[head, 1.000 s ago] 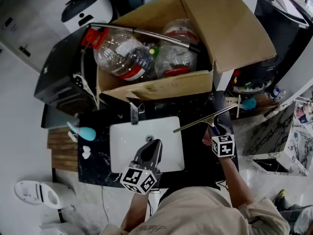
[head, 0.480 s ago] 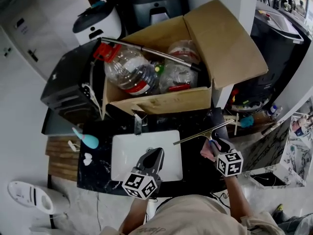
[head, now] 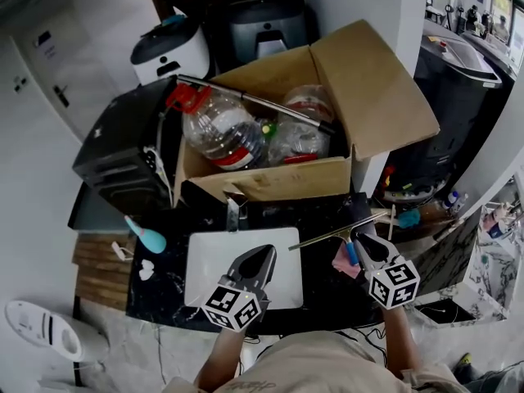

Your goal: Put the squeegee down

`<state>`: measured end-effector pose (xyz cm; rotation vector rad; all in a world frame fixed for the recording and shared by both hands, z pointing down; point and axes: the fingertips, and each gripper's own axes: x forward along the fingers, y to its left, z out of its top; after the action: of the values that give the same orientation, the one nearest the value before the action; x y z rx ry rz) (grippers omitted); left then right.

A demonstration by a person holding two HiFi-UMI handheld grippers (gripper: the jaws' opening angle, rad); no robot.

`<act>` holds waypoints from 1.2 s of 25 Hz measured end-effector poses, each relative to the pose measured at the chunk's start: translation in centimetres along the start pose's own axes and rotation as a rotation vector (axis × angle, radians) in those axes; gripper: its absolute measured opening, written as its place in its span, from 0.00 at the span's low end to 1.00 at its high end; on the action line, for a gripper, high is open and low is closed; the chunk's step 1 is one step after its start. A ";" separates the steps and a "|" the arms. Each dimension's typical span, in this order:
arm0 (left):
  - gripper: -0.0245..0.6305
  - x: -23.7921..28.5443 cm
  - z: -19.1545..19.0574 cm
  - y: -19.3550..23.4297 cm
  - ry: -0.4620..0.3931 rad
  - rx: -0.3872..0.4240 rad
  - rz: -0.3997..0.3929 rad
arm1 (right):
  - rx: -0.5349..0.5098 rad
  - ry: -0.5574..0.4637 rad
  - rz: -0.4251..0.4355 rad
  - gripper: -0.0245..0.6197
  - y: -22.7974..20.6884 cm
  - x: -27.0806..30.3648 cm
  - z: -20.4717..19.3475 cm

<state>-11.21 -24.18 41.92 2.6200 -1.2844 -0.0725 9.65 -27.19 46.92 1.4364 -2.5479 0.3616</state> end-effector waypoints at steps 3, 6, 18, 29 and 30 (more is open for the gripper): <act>0.06 0.0 1.5 0.0 -0.032 0.021 -0.009 | -0.030 -0.049 0.016 0.11 1.0 -0.7 2.2; 0.06 -0.4 3.0 -0.1 -0.061 0.030 -0.012 | -0.079 -0.087 0.033 0.10 1.9 -1.2 4.3; 0.06 -0.7 5.9 -0.7 -0.102 0.079 -0.031 | -0.186 -0.217 0.019 0.04 4.1 -3.8 9.4; 0.06 -1.1 6.3 -1.1 -0.116 0.091 -0.043 | -0.270 -0.271 -0.058 0.04 4.6 -5.1 10.5; 0.06 -1.1 6.2 -1.2 -0.111 0.091 -0.041 | -0.261 -0.277 -0.061 0.04 4.6 -5.2 10.5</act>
<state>-11.87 -23.70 35.54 2.7550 -1.2975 -0.1726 7.88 -23.90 34.87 1.5487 -2.6261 -0.1874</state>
